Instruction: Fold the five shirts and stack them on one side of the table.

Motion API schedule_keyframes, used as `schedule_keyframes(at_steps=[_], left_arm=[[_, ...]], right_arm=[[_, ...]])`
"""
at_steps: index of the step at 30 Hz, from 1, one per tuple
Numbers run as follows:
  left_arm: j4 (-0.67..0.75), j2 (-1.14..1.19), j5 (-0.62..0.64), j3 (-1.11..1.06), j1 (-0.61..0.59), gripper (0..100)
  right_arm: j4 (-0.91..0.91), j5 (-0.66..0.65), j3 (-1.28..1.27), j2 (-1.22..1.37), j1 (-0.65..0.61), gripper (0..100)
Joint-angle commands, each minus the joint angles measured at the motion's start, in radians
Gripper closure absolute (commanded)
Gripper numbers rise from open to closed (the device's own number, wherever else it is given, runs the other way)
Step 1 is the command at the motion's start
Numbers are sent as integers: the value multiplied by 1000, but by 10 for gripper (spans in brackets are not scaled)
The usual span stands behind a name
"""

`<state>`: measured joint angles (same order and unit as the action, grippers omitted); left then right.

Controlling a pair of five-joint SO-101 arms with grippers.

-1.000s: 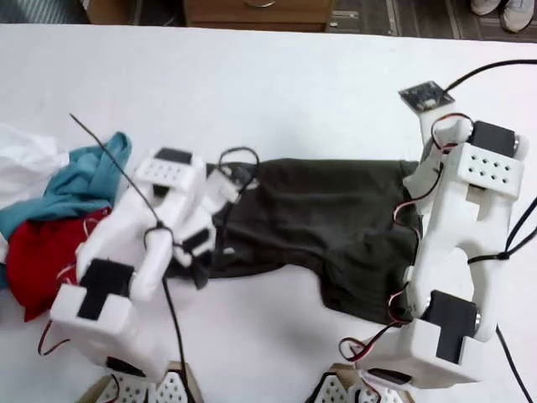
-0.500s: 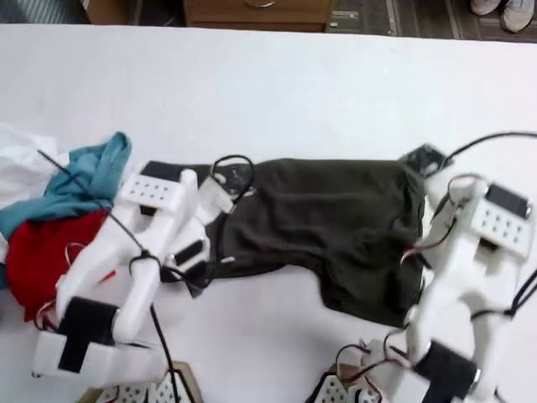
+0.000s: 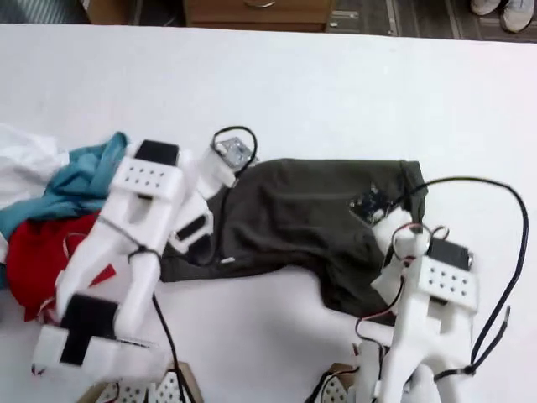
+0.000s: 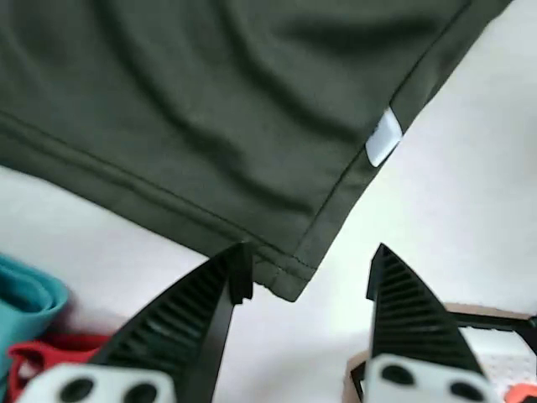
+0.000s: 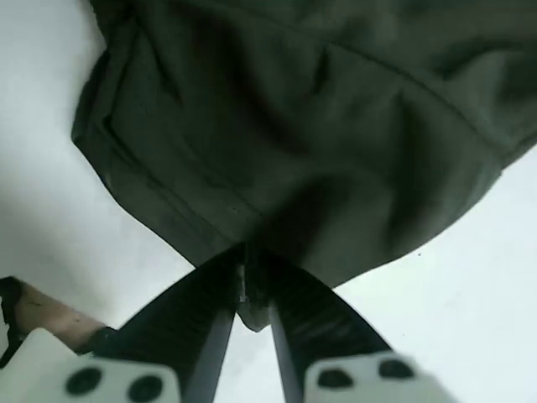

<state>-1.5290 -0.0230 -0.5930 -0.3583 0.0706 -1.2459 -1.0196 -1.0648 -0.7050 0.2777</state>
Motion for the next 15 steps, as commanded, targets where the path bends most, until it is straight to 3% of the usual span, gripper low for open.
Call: schedule_keyframes(at_steps=[1,6,15], left_arm=[[51,120,-5,48,-49,754],[144,285,-11,48,-127,754],[141,334,-11,48,-135,754]], right_arm=[[35,8,-35,-48,56,978],[30,-52,-34,-73,131,978],[33,-199,-35,-127,283,978]])
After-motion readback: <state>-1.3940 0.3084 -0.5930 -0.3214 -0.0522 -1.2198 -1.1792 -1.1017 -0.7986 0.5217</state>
